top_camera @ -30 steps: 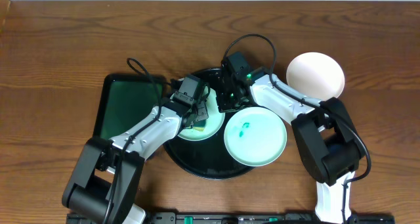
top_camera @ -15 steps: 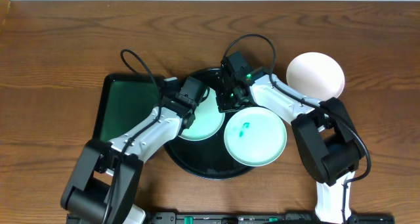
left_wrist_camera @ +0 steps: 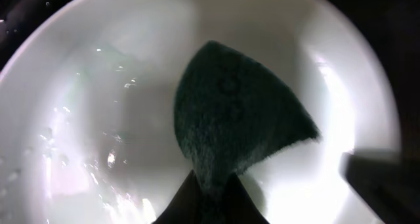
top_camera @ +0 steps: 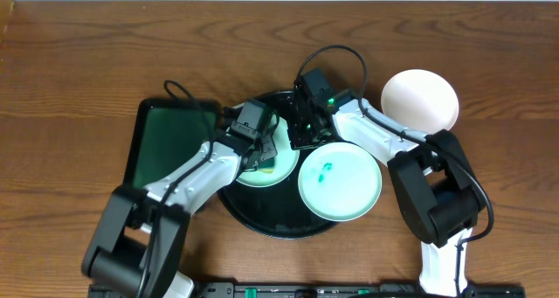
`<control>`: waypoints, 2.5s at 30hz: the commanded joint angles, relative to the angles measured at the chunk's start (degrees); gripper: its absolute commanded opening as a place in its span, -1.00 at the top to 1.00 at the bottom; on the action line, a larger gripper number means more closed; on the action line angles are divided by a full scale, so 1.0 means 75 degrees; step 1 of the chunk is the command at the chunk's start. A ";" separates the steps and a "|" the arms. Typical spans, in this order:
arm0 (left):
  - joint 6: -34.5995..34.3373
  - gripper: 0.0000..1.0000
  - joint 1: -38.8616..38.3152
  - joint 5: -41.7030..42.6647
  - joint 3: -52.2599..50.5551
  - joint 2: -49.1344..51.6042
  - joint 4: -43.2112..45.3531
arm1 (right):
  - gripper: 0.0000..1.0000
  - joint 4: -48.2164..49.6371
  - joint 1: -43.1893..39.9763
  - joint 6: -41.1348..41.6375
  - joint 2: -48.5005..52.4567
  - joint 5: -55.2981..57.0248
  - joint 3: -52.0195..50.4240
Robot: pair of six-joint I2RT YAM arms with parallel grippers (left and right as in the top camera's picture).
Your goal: Clean dirty plates on tray and stack at the side
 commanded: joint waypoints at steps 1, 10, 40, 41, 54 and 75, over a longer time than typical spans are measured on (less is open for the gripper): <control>0.0149 0.85 0.0052 -0.1533 -0.0073 0.0297 -0.0254 | 0.97 -0.0149 0.0003 -0.0152 0.0157 0.0364 -0.0052; 0.0152 0.86 0.0460 -0.4532 -0.0055 -0.0157 -0.1294 | 0.98 -0.0149 0.0020 -0.0178 0.0152 0.0624 -0.0052; 0.0181 0.86 0.4307 -0.0557 -0.0058 -0.3864 -0.2530 | 0.97 0.1632 0.2702 -0.6610 -0.3407 1.0083 0.0035; 0.0181 0.85 0.4438 -0.0434 -0.0058 -0.3864 -0.2623 | 0.97 0.1973 0.2859 -0.7271 -0.3407 1.0506 0.0035; 0.0350 0.85 0.4864 -0.0332 -0.0058 -0.3864 -0.2978 | 0.98 0.4170 0.4147 -1.1567 -0.3407 1.1383 0.0035; 0.0350 0.85 0.4864 -0.0332 -0.0058 -0.3864 -0.3005 | 0.97 0.0825 -0.0029 -0.4806 -0.3812 0.5091 0.0029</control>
